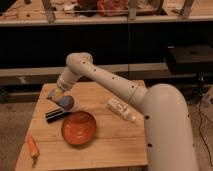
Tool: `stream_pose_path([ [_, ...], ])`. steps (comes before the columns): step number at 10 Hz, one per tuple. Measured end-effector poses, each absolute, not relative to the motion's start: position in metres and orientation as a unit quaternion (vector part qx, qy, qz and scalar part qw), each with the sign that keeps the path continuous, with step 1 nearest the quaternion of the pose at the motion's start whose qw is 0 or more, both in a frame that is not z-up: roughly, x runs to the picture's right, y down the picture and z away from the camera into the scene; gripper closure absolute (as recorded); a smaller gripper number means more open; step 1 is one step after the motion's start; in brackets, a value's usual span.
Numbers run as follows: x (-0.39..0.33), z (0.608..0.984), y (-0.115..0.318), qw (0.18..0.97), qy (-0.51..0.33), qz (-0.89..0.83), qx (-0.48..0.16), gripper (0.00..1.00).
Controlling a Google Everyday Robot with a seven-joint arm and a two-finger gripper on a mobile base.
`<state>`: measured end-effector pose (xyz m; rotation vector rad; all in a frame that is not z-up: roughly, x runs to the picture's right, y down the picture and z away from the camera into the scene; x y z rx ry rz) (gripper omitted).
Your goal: Place the white sponge in the ceramic cup
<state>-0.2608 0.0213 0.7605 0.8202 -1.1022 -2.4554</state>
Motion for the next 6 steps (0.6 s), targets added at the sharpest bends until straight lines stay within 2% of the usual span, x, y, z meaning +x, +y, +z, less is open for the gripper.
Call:
stream_pose_path([
  [5, -0.2553, 0.7561, 0.0238, 0.123, -0.400, -0.855, 0.307, 0.31],
  [6, -0.2555, 0.7547, 0.0238, 0.117, -0.397, -0.856, 0.310, 0.35],
])
